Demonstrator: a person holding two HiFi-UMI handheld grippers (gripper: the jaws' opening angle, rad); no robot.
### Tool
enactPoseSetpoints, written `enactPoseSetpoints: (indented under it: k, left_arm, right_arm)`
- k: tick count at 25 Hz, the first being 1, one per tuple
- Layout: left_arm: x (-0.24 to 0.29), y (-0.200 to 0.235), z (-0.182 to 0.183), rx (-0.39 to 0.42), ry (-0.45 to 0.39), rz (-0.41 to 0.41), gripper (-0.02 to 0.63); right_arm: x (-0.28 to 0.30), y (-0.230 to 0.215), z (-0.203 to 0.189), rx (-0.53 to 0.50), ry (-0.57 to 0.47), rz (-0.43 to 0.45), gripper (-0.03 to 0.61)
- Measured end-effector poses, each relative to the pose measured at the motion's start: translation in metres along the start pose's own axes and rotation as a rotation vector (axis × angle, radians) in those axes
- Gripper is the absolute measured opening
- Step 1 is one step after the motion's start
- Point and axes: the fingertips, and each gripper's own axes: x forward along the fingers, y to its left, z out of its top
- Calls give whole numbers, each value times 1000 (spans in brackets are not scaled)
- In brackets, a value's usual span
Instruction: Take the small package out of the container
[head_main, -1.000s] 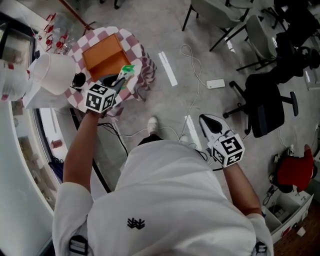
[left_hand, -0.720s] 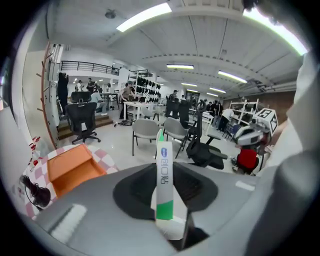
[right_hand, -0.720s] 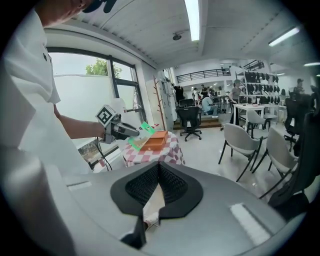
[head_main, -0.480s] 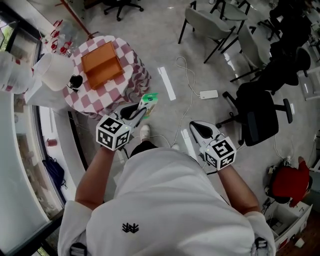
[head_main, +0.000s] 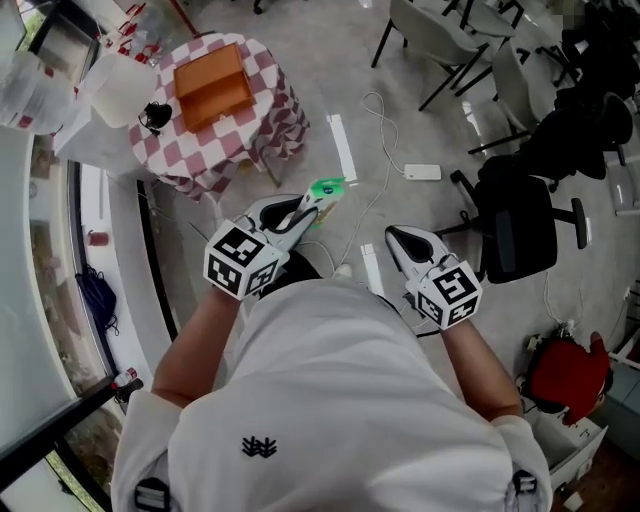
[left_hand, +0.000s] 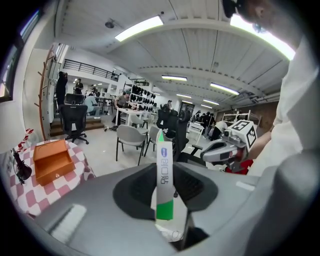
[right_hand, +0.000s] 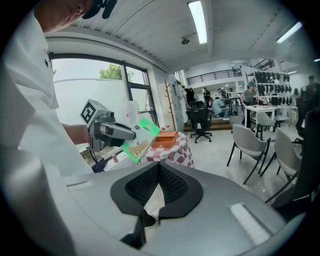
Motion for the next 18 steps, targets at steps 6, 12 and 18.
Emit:
enactPoseSetpoints:
  k: [6,12,18]
  left_arm:
    - [-2,-13,-6,-16,5,-3,155]
    - [0,-25,-6,10,17,-10,155]
    - [3,-31,-6,31,24,-15,155]
  right_arm:
    - [-14,1,-9,2,3,-14,0]
    - [-22,5,-13,13,-14,-9,0]
    - [-27,1,-13,11,-26,-15,0]
